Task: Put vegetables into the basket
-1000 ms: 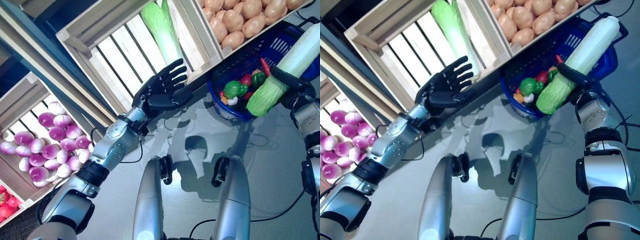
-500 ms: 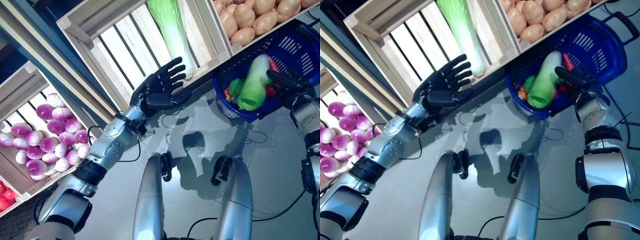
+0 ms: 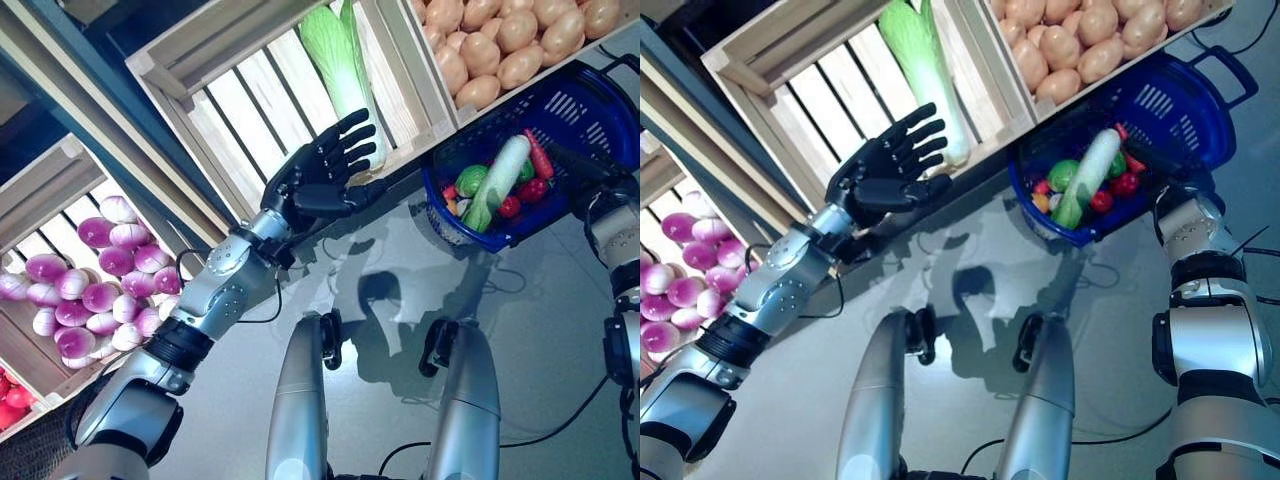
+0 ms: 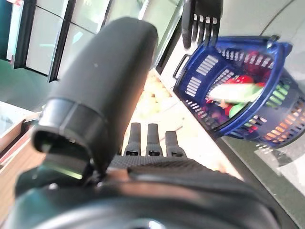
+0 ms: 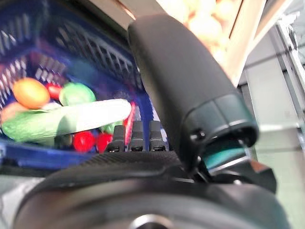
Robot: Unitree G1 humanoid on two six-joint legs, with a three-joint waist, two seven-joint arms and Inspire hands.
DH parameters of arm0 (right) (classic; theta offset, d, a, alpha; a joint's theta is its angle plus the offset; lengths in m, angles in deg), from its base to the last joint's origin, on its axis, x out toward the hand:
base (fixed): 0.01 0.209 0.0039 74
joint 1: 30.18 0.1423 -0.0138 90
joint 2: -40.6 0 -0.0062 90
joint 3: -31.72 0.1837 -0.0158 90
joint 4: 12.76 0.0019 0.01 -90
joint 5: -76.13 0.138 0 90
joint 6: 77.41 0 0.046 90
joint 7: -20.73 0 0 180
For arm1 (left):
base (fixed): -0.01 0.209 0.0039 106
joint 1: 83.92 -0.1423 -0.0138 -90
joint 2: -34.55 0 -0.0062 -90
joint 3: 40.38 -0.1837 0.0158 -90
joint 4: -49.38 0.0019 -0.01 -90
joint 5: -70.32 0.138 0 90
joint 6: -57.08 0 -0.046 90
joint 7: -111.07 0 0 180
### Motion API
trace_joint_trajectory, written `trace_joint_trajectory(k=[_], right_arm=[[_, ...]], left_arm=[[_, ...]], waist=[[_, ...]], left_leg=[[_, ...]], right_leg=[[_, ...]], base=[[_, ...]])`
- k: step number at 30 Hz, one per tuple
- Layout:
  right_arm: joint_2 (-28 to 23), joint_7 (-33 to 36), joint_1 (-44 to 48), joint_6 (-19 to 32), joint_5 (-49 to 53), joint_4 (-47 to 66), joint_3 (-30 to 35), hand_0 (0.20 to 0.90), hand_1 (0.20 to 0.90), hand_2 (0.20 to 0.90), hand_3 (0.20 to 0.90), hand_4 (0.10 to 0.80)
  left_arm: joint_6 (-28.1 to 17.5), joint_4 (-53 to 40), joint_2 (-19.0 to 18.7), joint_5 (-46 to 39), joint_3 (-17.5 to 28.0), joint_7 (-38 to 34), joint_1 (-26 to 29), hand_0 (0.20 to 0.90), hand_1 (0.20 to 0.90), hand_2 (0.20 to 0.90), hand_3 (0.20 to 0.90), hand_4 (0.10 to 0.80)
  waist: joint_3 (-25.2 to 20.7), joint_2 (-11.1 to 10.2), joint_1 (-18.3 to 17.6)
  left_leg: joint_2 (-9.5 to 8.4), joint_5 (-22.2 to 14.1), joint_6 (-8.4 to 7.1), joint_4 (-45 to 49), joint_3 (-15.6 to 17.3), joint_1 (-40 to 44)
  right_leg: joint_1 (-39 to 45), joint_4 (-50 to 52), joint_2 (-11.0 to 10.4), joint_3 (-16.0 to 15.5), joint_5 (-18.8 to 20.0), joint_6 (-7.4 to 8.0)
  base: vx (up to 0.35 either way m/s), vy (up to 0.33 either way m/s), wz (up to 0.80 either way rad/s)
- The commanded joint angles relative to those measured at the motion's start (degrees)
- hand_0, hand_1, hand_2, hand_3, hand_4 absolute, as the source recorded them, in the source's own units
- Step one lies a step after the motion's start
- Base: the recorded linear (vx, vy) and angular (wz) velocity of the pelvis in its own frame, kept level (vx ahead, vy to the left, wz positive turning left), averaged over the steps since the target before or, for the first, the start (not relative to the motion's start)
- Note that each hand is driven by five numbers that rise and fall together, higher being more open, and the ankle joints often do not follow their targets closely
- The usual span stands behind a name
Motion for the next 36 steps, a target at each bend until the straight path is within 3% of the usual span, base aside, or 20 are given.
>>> trace_joint_trajectory(k=[1,2,4,7,9,12,15,18,23,27,36], right_arm=[[-0.5,4.5,2.8,12.5,-7.2,5.0,2.3,0.9,0.9,0.9,0.9,0.8],[-0.3,4.6,2.4,12.6,-8.0,5.8,2.3,0.9,0.9,0.9,0.9,0.8],[0.4,3.4,-0.2,12.6,-10.5,10.0,1.6,0.9,0.9,0.9,0.9,0.8],[1.3,-0.2,-5.9,11.9,-10.6,15.3,0.6,0.9,0.9,0.9,0.9,0.8],[3.0,-2.6,-11.4,12.2,-11.6,19.6,-1.5,0.9,0.9,0.9,0.9,0.8],[4.4,-6.3,-16.5,13.5,-11.5,21.0,-3.5,0.9,0.9,0.9,0.9,0.8],[4.5,-8.5,-17.1,13.2,-10.9,19.6,-4.5,0.9,0.9,0.9,0.9,0.8],[4.2,-11.9,-16.3,13.7,-10.0,17.0,-6.3,0.9,0.9,0.9,0.9,0.8],[2.2,-14.8,-15.0,14.0,-9.1,17.8,-8.1,0.9,0.9,0.9,0.9,0.8],[1.0,-15.8,-14.5,13.7,-8.1,19.8,-8.8,0.9,0.9,0.9,0.9,0.8],[-0.8,-16.3,-15.6,13.1,-7.4,22.7,-8.1,0.9,0.9,0.9,0.9,0.8]], left_arm=[[-13.6,-6.4,-4.1,23.0,5.1,-13.0,7.5,0.9,0.9,0.9,0.9,0.8],[-13.8,-6.5,-4.3,24.9,5.3,-14.3,7.7,0.9,0.9,0.9,0.9,0.8],[-14.1,-6.0,-7.1,42.9,6.2,-21.8,11.1,0.9,0.9,0.9,0.9,0.8],[-11.0,-1.7,-11.4,56.0,4.4,-29.5,15.9,0.9,0.9,0.9,0.9,0.8],[-9.5,6.1,-15.5,69.5,-1.1,-37.7,22.3,0.9,0.9,0.9,0.9,0.8],[-5.7,15.8,-17.9,81.9,-11.1,-44.9,30.6,0.9,0.9,0.9,0.9,0.8],[-3.1,19.9,-18.7,86.1,-17.3,-45.6,34.5,0.9,0.9,0.9,0.9,0.8],[0.0,25.9,-18.7,89.4,-27.5,-43.1,40.5,0.9,0.9,0.9,0.9,0.8],[2.7,29.3,-19.7,95.1,-38.3,-35.7,47.4,0.9,0.9,0.9,0.9,0.8],[4.0,29.5,-20.6,96.2,-43.1,-29.9,50.6,0.9,0.9,0.9,0.9,0.8],[6.2,29.5,-22.8,95.7,-46.3,-21.1,52.7,0.9,0.9,0.9,0.9,0.8]], waist=[[-2.5,-2.7,0.1],[-2.6,-2.7,0.1],[-3.0,-3.2,-0.4],[-3.5,-3.9,-1.7],[-3.8,-4.7,-3.5],[-4.1,-5.5,-5.6],[-4.1,-5.7,-6.5],[-3.9,-5.9,-7.5],[-3.1,-5.9,-8.8],[-2.1,-5.8,-9.5],[-0.3,-5.4,-10.1]], left_leg=[[0.49,-0.5,-0.15,-5.5,2.6,6.3],[0.49,-0.5,-0.14,-5.4,2.6,6.2],[0.75,-0.4,-0.18,-5.0,2.7,5.6],[1.43,-0.2,-0.18,-4.5,3.0,5.0],[2.55,0.2,-0.11,-4.3,3.5,4.7],[3.77,0.5,-0.27,-4.5,3.9,4.8],[4.42,0.4,-0.37,-4.0,4.1,4.8],[5.52,0.1,-0.45,-2.6,4.3,3.9],[6.74,-0.5,-0.51,0.5,4.2,1.2],[7.25,-0.5,-0.72,1.3,4.1,-0.5],[7.46,-0.2,-1.16,2.1,3.4,-3.2]], right_leg=[[5.2,-2.8,0.0,1.2,3.1,-2.38],[5.1,-2.7,0.1,1.2,3.1,-2.41],[4.8,-2.5,0.1,1.2,3.0,-2.58],[4.1,-2.1,0.2,1.3,3.0,-2.55],[3.7,-2.0,0.4,1.6,3.2,-2.3],[3.7,-2.7,0.9,2.2,3.7,-2.01],[3.8,-2.8,1.0,2.5,3.8,-1.9],[3.1,-2.1,1.0,3.1,3.8,-1.82],[0.8,-0.1,1.0,4.1,3.7,-1.45],[-0.9,0.5,1.2,4.6,4.1,-0.91],[-3.4,1.1,1.1,5.6,4.6,-0.11]], base=[[0.044,-0.024,-0.02],[0.0,0.0,0.0],[0.0,0.0,0.0],[0.008,0.014,-0.01],[0.025,0.075,-0.02],[0.035,0.089,-0.11],[0.027,0.057,-0.27],[0.023,0.06,-0.31],[0.018,0.04,-0.17],[-0.004,0.05,-0.15],[-0.013,0.029,-0.08]])
